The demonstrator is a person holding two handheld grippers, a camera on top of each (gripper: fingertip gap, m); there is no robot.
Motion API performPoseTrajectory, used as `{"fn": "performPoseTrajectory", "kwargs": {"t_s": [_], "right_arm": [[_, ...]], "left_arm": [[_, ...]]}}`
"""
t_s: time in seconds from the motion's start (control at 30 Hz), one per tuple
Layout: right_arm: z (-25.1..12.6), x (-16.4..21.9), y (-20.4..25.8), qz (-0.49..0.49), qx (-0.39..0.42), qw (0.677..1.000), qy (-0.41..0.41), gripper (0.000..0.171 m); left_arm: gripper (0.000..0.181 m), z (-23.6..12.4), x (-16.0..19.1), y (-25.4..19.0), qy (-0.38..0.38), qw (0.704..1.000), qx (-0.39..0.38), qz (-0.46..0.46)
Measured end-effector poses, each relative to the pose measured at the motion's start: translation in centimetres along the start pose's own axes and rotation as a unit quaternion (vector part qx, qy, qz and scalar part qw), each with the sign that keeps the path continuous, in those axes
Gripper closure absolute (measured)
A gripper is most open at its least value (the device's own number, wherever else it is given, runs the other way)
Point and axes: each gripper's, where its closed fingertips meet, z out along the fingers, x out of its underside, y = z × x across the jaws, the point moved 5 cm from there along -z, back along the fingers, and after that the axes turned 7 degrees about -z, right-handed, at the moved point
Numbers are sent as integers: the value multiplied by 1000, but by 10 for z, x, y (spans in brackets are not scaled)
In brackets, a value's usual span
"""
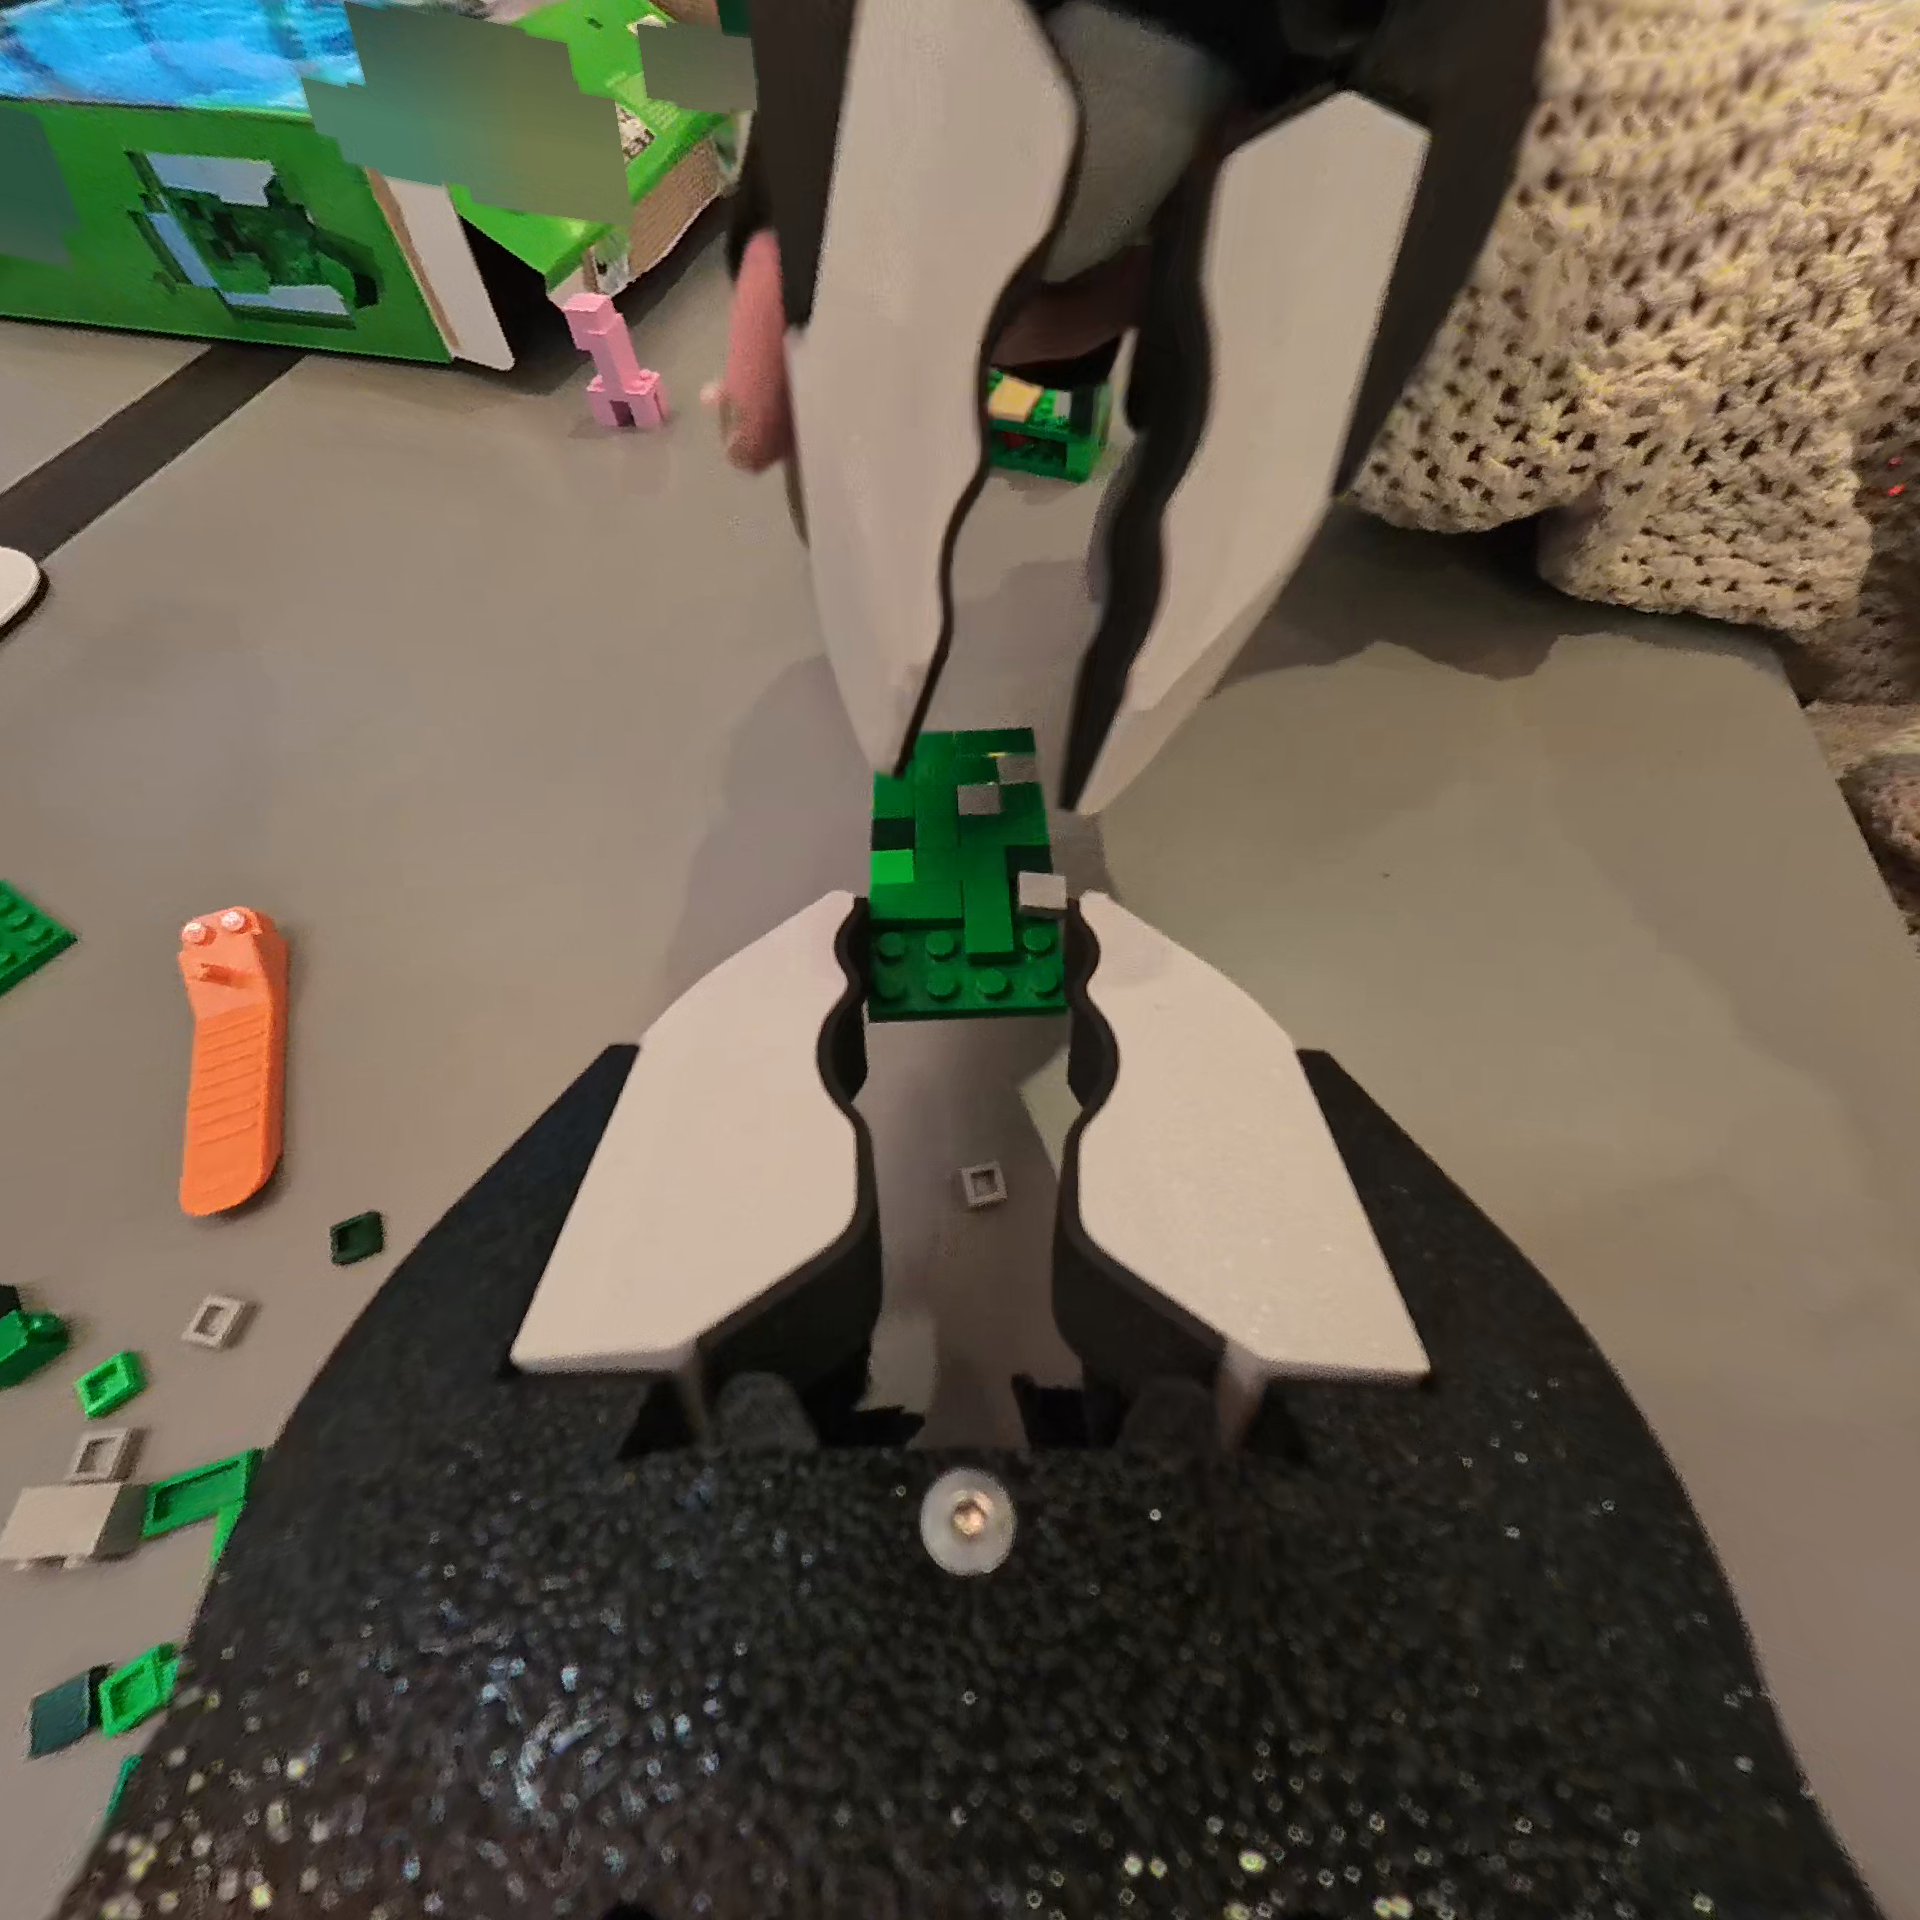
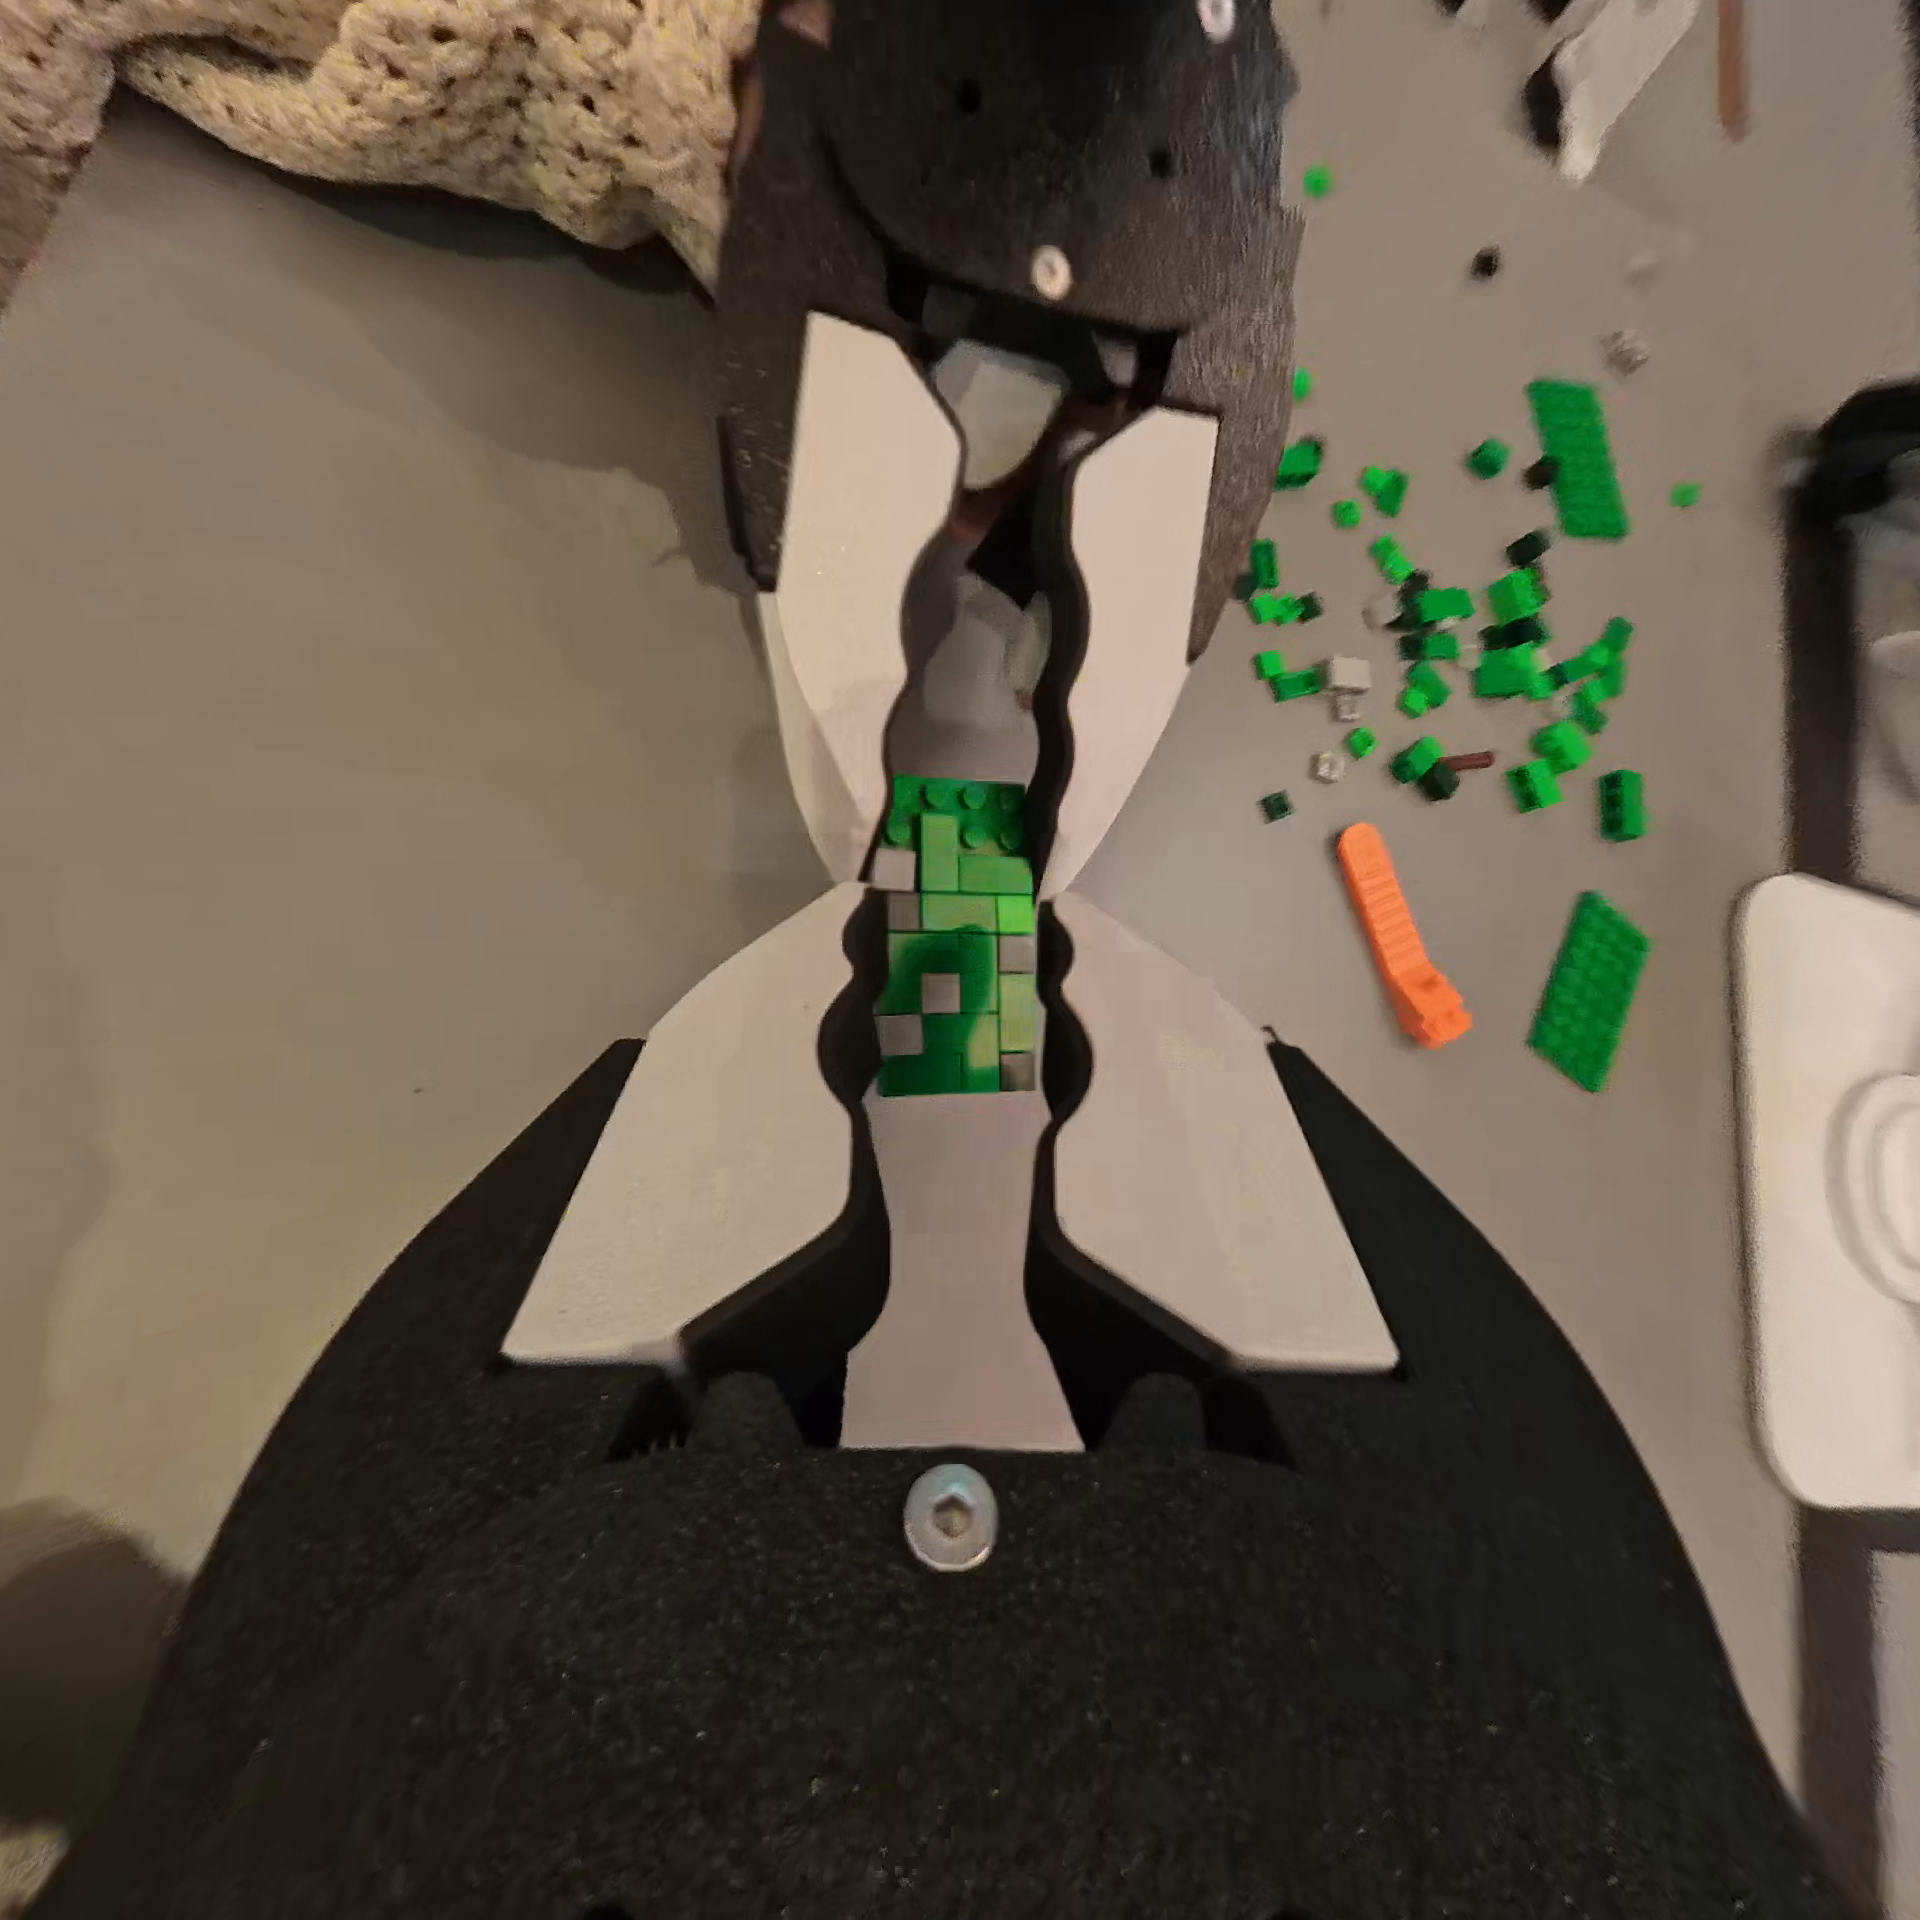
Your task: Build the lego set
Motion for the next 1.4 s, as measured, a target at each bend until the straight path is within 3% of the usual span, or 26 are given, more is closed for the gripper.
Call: {"fn": "performPoseTrajectory", "kwargs": {"t_s": [0.1,0.2,0.27,0.37,0.67,0.8,1.07,1.23,1.3,1.4], "right_arm": [[-2,-1,14,-108,101,989,4,136],[-3,-4,31,-257,240,936,-14,135],[0,-4,42,-325,282,902,-16,140],[8,0,44,-375,302,876,17,139],[24,8,46,-429,308,847,62,148],[26,6,47,-435,312,842,56,160],[19,5,43,-398,307,864,31,164],[12,9,39,-352,308,884,0,165],[8,10,36,-328,305,894,-18,165],[4,10,35,-294,292,909,-44,165]], "left_arm": [[147,-2,-1,2,-8,1000,6,-23],[147,-2,-2,2,-15,999,25,-44],[147,-2,-2,1,-18,998,38,-54],[147,-1,0,-1,-14,997,48,-61],[147,3,3,-4,-4,995,70,-73],[147,3,3,-5,-3,994,77,-75],[147,0,-3,-8,-26,995,78,-62],[122,-11,-7,-9,-16,992,-38,122],[125,-10,-4,-11,-2,975,-83,207],[145,-5,-5,-19,-11,941,-129,313]]}}
